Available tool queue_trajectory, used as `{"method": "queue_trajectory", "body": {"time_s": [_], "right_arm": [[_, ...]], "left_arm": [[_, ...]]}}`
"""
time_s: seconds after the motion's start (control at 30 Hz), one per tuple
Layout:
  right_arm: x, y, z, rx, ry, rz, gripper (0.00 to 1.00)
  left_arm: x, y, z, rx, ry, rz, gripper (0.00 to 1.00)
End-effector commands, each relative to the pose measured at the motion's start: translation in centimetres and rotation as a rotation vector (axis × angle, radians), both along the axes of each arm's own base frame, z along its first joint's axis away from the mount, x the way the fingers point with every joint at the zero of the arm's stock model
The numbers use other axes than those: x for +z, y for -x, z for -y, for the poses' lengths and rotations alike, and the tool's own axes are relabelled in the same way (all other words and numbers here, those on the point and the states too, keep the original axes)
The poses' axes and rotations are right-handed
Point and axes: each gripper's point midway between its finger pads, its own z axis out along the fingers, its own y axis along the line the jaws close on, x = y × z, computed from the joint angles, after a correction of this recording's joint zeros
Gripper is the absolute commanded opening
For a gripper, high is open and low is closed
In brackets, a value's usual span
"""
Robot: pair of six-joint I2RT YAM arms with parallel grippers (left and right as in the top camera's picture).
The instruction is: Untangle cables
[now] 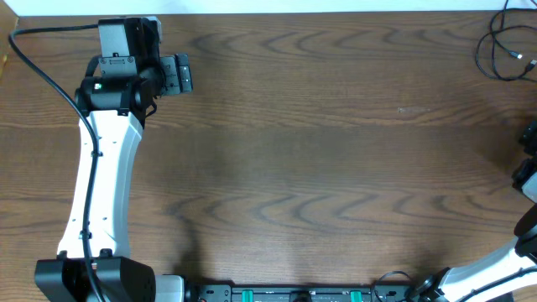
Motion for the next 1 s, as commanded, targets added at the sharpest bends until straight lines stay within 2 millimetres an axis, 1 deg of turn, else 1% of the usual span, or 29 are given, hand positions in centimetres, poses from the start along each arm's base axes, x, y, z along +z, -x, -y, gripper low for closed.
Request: {"method": "queue_trajectory", "body": {"time_s": [0.0,0.07,0.13,0.23,0.33,0.43,0.5,0.57,0.7,0.8,0.9,0.97], "right_arm": [[0.2,0.4,2.0,-0.012,0.032,-0.013,0.99],[-0.1,0.5,3.0,-0.021,0.036,-0.019,0.98],[-0.6,0.2,3.6,0.010,0.041,-0.029,0.97],[-0.9,-0.5,3.8,0.055,0.031,-0.017,0.95],[-1.0,-1.2,3.3,0.093,0.019,-0.004,0.90],[-1.0,-1.2,3.3,0.094,0.020,-0.004,0.89],[-1.2,-1.1,3.4,0.104,0.033,-0.024,0.84],[-2.0,-1.0,3.3,0.120,0.044,-0.057,0.80],[-4.3,-0.8,3.2,0.128,0.027,-0.092,0.79],[-5.6,-1.0,2.9,0.142,0.008,-0.091,0.74],[-6.1,-1.0,2.9,0.137,-0.001,-0.086,0.70],[-6.1,-1.0,3.0,0.133,-0.001,-0.080,0.69]], "left_arm": [[0.2,0.0,-0.3,0.019,0.006,0.004,0.92],[0.2,0.0,-0.3,0.019,0.006,0.004,0.92],[0.2,0.0,-0.3,0.019,0.006,0.004,0.92],[0.2,0.0,-0.3,0.019,0.006,0.004,0.92],[0.2,0.0,-0.3,0.019,0.006,0.004,0.92],[0.2,0.0,-0.3,0.019,0.006,0.004,0.92],[0.2,0.0,-0.3,0.019,0.006,0.004,0.92],[0.2,0.0,-0.3,0.019,0.006,0.004,0.92],[0.2,0.0,-0.3,0.019,0.006,0.004,0.92],[0.2,0.0,-0.3,0.019,0.006,0.004,0.92],[0.2,0.0,-0.3,0.019,0.006,0.004,0.92],[0.2,0.0,-0.3,0.019,0.006,0.004,0.92]]}}
